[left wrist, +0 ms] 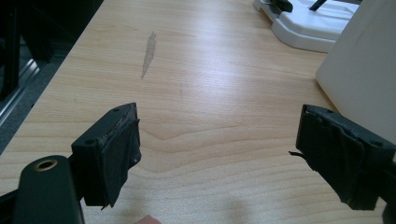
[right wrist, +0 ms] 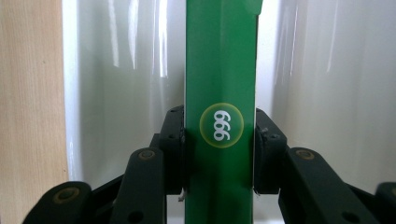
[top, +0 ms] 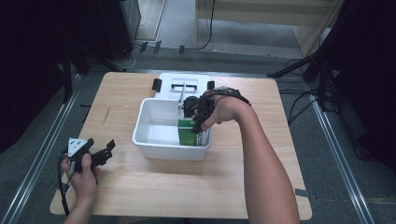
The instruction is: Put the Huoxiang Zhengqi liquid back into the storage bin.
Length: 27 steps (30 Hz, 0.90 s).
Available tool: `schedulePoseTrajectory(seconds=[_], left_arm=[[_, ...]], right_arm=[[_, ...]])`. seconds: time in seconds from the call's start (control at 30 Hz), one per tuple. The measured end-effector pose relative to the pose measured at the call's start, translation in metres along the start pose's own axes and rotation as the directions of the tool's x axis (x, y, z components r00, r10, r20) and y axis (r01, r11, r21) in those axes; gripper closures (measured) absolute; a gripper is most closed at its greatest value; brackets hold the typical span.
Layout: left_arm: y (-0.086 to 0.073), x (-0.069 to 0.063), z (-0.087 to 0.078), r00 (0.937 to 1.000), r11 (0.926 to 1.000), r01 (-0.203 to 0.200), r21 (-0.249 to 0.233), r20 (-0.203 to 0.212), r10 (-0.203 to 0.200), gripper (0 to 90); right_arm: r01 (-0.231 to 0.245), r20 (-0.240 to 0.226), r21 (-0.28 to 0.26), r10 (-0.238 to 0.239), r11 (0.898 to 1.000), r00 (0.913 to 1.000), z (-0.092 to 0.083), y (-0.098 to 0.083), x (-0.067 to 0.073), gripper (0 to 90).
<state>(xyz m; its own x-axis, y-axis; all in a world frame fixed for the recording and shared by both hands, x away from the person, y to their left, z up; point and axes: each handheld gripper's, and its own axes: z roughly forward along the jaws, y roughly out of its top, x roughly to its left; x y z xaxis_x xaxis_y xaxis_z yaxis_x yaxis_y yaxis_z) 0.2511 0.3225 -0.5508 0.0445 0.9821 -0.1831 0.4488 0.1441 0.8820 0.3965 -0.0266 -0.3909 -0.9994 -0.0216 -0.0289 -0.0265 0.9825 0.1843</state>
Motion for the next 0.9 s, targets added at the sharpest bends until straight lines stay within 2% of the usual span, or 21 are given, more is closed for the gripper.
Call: schedulePoseTrajectory(seconds=[0.57,0.67,0.77,0.83,0.9], left_arm=[[0.0000,0.0000,-0.0002,1.0000,1.0000,-0.004,0.003,-0.001,0.004,14.8],[0.0000,0.0000,-0.0001,1.0000,1.0000,-0.004,0.003,0.000,0.004,14.8],[0.0000,0.0001,-0.0001,1.0000,1.0000,-0.004,0.003,-0.001,0.004,14.8],[0.0000,0.0001,-0.0001,1.0000,1.0000,-0.004,0.004,-0.001,0.004,14.8],[0.0000,0.0000,-0.0001,1.0000,1.0000,-0.004,0.003,-0.001,0.004,14.8]], right_arm=[[-0.005,0.011,-0.035,0.006,0.999,0.9999,0.0042,-0.0052,0.0029,62.3],[-0.026,0.005,-0.030,0.026,0.999,0.9996,0.0030,-0.0047,0.0053,57.9],[-0.046,0.030,-0.044,0.047,0.998,0.9984,-0.0005,-0.0037,0.0057,53.3],[-0.055,0.031,-0.056,0.057,0.997,0.9979,-0.0034,-0.0033,0.0063,50.9],[-0.045,0.022,-0.069,0.047,0.997,0.9987,-0.0044,-0.0031,0.0080,46.6]])
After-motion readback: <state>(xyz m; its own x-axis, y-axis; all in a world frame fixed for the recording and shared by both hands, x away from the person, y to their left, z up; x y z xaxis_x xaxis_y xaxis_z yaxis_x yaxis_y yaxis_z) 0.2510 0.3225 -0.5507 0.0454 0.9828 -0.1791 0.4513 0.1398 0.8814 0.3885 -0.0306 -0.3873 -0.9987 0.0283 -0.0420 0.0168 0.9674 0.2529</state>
